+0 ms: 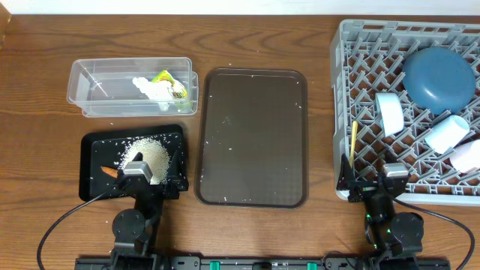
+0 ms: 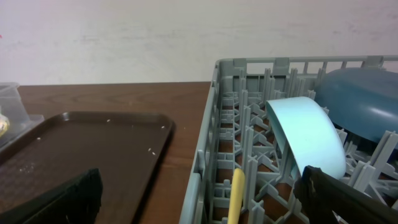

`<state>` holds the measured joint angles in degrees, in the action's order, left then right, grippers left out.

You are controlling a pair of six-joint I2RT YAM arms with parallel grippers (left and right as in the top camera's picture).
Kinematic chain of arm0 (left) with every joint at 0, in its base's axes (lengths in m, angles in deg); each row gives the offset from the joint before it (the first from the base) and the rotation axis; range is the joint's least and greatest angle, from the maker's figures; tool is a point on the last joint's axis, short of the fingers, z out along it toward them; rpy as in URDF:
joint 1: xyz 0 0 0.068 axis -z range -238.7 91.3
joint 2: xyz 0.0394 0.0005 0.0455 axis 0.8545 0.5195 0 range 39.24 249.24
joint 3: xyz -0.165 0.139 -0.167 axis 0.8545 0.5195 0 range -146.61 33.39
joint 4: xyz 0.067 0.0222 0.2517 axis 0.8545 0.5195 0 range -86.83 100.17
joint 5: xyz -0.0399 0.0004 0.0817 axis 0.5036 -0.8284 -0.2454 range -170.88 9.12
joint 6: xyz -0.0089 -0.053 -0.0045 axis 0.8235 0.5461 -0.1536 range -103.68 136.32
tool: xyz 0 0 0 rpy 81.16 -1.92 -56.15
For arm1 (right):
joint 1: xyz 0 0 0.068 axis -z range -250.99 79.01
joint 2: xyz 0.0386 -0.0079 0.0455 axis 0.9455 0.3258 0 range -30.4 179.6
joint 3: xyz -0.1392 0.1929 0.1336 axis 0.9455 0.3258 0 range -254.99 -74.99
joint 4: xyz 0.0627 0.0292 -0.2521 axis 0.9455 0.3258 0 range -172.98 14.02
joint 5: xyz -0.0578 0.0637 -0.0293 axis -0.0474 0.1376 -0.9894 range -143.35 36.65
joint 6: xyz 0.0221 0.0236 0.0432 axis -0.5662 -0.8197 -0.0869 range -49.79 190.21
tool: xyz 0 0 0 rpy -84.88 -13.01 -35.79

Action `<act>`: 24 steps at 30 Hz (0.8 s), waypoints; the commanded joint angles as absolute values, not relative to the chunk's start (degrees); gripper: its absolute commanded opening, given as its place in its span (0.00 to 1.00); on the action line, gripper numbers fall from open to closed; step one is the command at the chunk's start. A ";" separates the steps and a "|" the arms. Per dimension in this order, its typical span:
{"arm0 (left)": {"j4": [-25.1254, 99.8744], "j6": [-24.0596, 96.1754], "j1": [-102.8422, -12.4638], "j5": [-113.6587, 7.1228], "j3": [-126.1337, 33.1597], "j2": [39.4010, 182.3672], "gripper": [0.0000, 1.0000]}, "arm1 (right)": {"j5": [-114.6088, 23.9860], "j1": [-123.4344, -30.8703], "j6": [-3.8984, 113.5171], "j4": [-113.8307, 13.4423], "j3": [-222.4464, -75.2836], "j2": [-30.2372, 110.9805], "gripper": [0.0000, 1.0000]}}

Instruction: Sort waste into correct bins and load items into the dishwasher rack

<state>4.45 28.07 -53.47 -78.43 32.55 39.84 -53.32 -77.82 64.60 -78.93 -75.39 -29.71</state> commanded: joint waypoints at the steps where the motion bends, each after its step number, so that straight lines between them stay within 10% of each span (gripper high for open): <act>1: 7.03 27.74 -53.82 -78.78 33.16 39.44 0.95 | -53.13 -78.52 65.15 -78.71 -75.31 -29.97 0.99; 24: 7.03 27.76 -53.82 -78.78 33.16 39.47 0.96 | -53.13 -77.43 65.17 -78.71 -75.31 -30.08 0.99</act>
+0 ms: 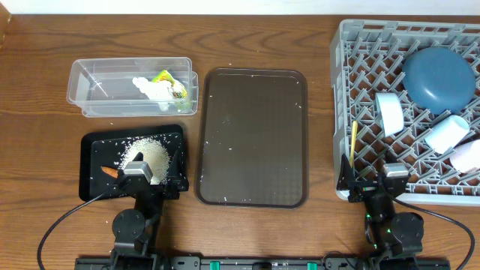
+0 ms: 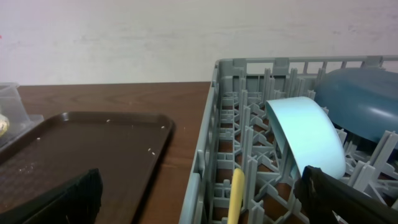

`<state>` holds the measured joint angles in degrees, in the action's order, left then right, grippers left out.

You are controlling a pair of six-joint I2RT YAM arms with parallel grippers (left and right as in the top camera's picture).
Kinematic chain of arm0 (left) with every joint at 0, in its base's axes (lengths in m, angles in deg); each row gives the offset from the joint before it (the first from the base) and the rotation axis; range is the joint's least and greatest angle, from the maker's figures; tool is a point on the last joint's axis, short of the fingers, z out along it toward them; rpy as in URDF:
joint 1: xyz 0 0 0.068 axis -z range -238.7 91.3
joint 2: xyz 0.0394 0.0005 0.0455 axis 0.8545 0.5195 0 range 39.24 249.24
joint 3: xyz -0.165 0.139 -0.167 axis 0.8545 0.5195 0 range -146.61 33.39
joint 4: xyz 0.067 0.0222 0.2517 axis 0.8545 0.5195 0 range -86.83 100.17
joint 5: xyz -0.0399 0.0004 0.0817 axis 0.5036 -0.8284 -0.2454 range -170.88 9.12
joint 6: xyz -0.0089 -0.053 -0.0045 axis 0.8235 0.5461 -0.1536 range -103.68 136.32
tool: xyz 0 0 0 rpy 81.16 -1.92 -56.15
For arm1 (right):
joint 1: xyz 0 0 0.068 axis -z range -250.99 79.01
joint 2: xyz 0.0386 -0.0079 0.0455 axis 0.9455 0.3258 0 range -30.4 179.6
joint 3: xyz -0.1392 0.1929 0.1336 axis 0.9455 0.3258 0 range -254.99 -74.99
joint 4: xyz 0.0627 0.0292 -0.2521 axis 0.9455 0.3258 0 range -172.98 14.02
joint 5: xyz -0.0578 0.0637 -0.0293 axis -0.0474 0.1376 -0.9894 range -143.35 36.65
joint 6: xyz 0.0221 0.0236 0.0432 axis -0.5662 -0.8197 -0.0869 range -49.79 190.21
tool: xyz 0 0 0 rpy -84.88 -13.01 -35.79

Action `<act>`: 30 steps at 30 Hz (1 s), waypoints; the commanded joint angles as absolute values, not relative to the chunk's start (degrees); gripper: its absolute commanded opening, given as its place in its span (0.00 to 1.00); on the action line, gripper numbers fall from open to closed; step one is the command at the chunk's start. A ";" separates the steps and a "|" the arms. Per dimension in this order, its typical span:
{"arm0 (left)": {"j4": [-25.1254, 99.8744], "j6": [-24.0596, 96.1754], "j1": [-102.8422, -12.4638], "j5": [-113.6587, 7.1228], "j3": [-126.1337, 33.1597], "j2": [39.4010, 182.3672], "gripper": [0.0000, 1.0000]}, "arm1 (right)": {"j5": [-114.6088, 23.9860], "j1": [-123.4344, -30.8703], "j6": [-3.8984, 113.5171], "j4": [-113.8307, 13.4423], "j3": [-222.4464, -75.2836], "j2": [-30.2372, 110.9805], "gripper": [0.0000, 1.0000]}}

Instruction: Sort waste into correct bins and load items into the dishwasher rack

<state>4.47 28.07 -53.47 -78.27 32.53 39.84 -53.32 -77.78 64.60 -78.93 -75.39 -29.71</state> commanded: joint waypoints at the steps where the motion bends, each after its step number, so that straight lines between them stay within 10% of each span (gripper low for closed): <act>1: 7.03 27.74 -53.82 -78.78 33.16 39.47 0.95 | -53.13 -77.34 65.17 -78.71 -75.31 -30.08 0.99; 30: 7.03 27.76 -53.82 -78.78 33.16 39.47 0.95 | -53.13 -71.39 65.17 -78.68 -75.31 -30.08 0.99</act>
